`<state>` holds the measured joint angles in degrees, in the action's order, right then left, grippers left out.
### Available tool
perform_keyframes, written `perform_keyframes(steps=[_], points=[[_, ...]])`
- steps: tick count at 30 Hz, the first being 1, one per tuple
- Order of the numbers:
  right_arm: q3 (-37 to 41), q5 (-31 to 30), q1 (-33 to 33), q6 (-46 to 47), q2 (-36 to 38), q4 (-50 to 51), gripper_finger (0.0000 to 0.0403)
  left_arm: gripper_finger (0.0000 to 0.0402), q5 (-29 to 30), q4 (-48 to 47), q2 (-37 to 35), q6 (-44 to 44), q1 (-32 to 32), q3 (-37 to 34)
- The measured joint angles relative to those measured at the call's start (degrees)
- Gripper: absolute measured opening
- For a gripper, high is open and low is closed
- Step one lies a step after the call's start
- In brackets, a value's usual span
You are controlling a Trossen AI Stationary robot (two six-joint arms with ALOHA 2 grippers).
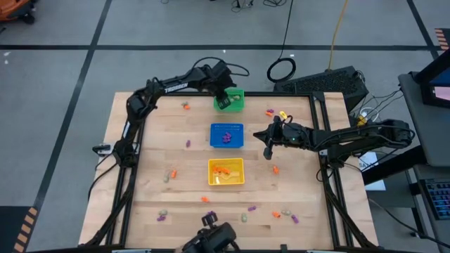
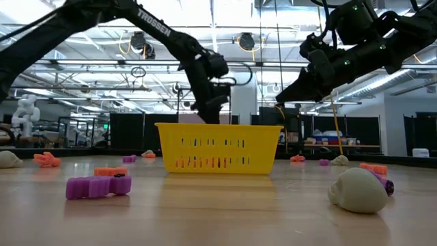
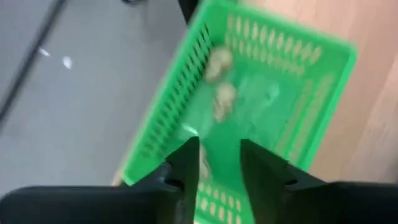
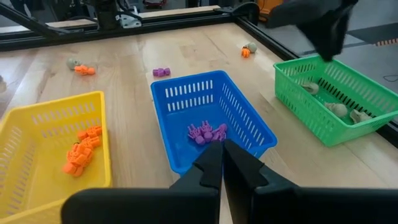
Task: Sort Halloween decoration
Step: Put the white skull toy into the green bin
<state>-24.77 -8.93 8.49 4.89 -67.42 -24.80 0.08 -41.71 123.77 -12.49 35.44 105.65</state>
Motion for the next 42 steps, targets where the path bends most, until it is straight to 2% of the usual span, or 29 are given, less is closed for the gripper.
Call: perform_keyframes(steps=[6,8,14,22,29,37,42], points=[[0.0,0.0,0.0,0.0,0.0,0.8,0.0000,0.0021,-0.1,9.2,-4.1,0.0,-2.7,-5.0],[0.0,-0.1,-0.1,0.0,0.0,1.2,0.0000,0.0005,-0.2,13.4,-5.8,0.1,-3.6,-8.0],[0.0,-0.2,-0.6,0.0,0.0,0.7,0.0000,0.0010,0.0,25.6,-13.8,0.2,-5.8,-22.0],[0.0,-0.3,-2.8,1.1,0.0,1.1,0.0000,0.0010,0.4,48.2,-27.3,3.6,-9.4,-45.7],[0.0,-0.4,-7.2,4.1,0.0,1.5,0.0000,0.0010,0.4,68.1,-37.9,6.1,-14.4,-64.8],[-0.1,-7.5,-11.3,8.7,0.0,4.1,0.0000,0.0010,0.4,85.0,-42.5,6.2,-21.0,-80.1],[-5.7,-8.0,-11.6,11.0,0.0,16.8,0.0000,0.0010,0.4,93.0,-42.8,6.2,-24.8,-86.0]])
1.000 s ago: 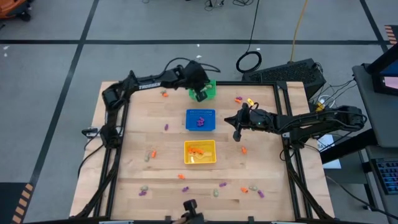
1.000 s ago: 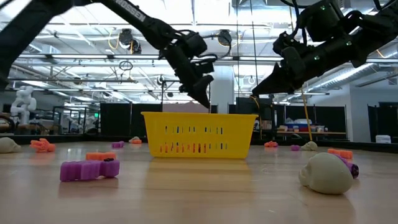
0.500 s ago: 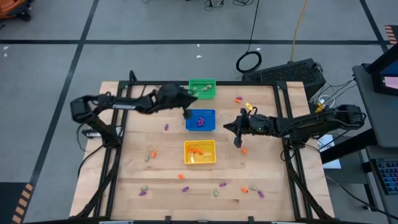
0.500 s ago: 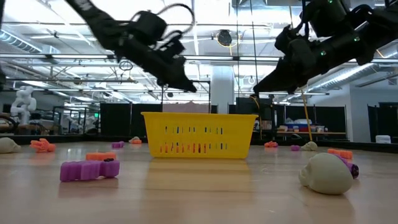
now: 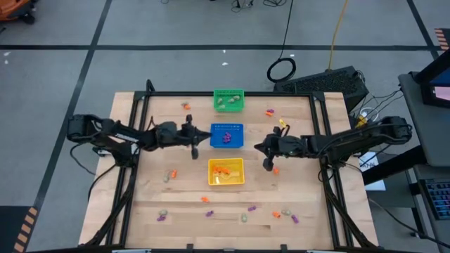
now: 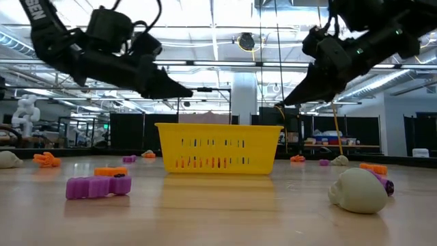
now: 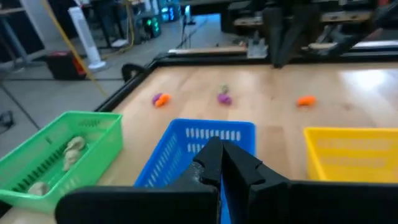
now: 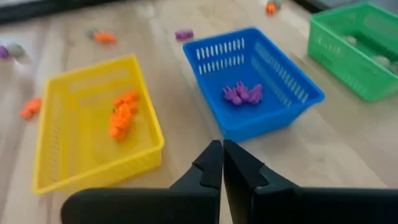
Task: Sort Halloween decoration
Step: Put the white skull toy into the green bin
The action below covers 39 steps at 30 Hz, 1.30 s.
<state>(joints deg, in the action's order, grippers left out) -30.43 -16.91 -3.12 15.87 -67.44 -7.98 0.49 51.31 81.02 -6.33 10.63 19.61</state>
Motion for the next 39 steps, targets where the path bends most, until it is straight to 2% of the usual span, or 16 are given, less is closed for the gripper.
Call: perform_keyframes(steps=[5,11,14,19,23,28,34,39], points=[[-7.0,-2.6,2.1,1.0,0.0,16.9,0.0000,0.0010,0.0,1.9,0.0,0.0,-3.0,-3.4],[-11.6,-2.4,5.4,3.2,0.0,28.3,0.0006,0.0010,0.0,2.4,0.0,0.0,-5.8,-5.1],[-12.5,-2.2,7.2,3.1,0.0,33.5,0.0025,0.0010,0.0,2.3,0.0,0.0,-6.7,-5.1],[-13.1,3.8,12.6,3.0,0.0,43.6,0.0070,0.0010,0.0,3.3,0.0,1.5,-7.8,-5.1],[-13.1,6.6,16.4,-1.3,0.0,46.6,0.0103,0.0010,-0.1,3.5,0.0,1.4,-8.4,-5.1],[-13.1,6.7,20.1,-9.4,0.0,46.4,0.0134,0.0010,-1.7,3.5,0.0,3.1,-9.3,-5.1],[-13.1,10.4,24.7,-15.4,-0.3,48.6,0.0156,0.0010,-1.9,3.6,0.0,4.5,-10.9,-5.1],[-13.1,11.2,27.8,-17.3,-4.3,50.2,0.0170,0.0010,-1.9,3.4,0.0,4.5,-11.9,-5.1]])
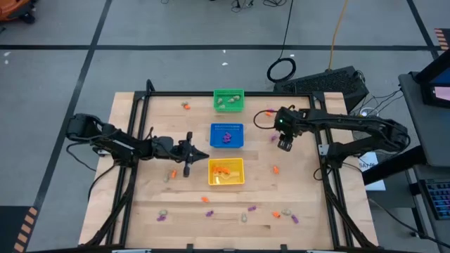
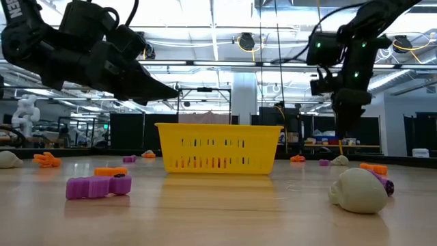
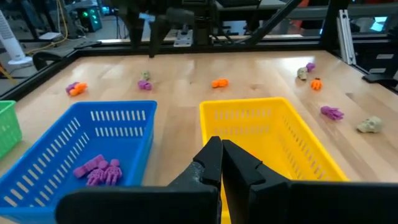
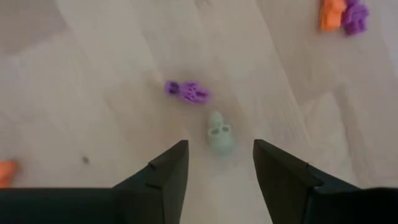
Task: Sort Halloween decoration
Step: Put the white skull toy into the green bin
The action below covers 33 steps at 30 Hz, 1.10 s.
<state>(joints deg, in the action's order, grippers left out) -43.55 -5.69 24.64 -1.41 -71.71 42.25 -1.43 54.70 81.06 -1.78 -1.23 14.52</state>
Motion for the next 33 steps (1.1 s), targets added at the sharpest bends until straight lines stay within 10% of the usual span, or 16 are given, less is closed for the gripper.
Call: perform_keyframes(steps=[13,24,33], points=[[-0.1,3.1,4.6,-5.4,-14.6,-5.2,0.0171,0.0010,0.0,-1.5,0.0,0.0,-0.1,0.0],[-0.2,4.8,4.6,-5.9,-15.6,-5.2,0.0036,0.0010,0.0,-1.4,0.0,0.0,-0.4,0.0],[-4.2,6.0,1.5,-2.9,-16.1,0.1,0.0040,0.0010,0.1,-1.5,0.0,0.1,-0.4,0.0]])
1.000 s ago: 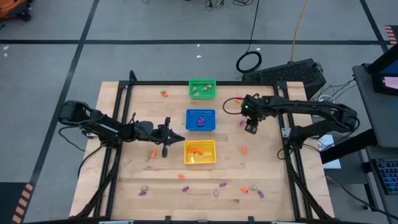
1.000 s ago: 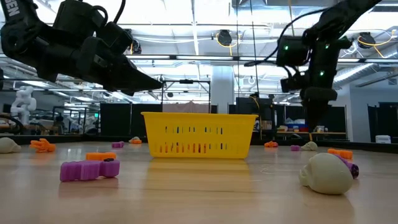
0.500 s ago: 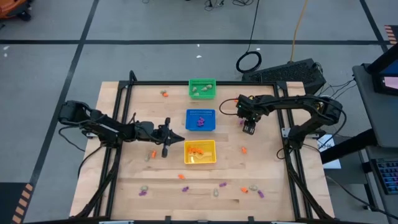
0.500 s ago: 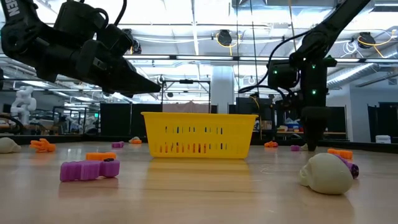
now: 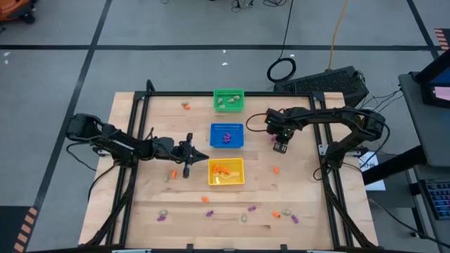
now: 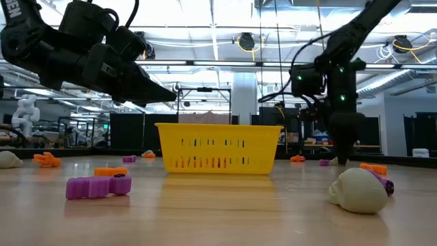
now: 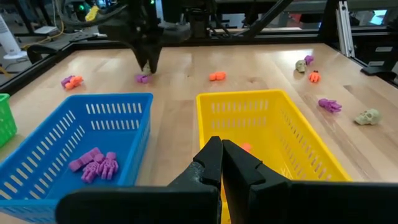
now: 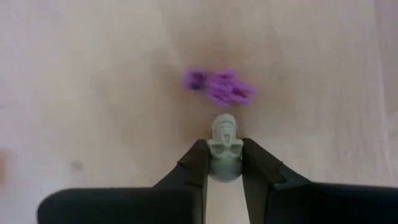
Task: Sort Halloween decoration
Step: Put the white skull toy into the green bin
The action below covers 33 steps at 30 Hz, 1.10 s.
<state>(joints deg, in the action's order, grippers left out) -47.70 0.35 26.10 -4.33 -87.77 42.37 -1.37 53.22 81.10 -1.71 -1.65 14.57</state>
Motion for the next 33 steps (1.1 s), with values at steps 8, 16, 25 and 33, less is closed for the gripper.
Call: perform_keyframes(steps=[8,16,25,33], points=[[-8.3,5.9,-4.4,0.6,0.2,-0.2,0.0037,0.0010,0.0,0.0,0.0,0.0,0.0,0.0],[-19.4,5.7,-6.5,1.2,0.2,-2.1,0.0037,0.0010,0.1,0.6,0.0,-0.1,0.0,0.0],[-35.2,-0.4,-0.8,-2.2,-8.9,-3.9,0.0038,0.0010,0.1,0.5,0.0,0.0,0.0,0.0],[-48.5,-0.2,6.3,-7.6,-25.5,-3.4,0.0038,0.0010,0.1,0.5,0.0,0.5,0.0,0.0]])
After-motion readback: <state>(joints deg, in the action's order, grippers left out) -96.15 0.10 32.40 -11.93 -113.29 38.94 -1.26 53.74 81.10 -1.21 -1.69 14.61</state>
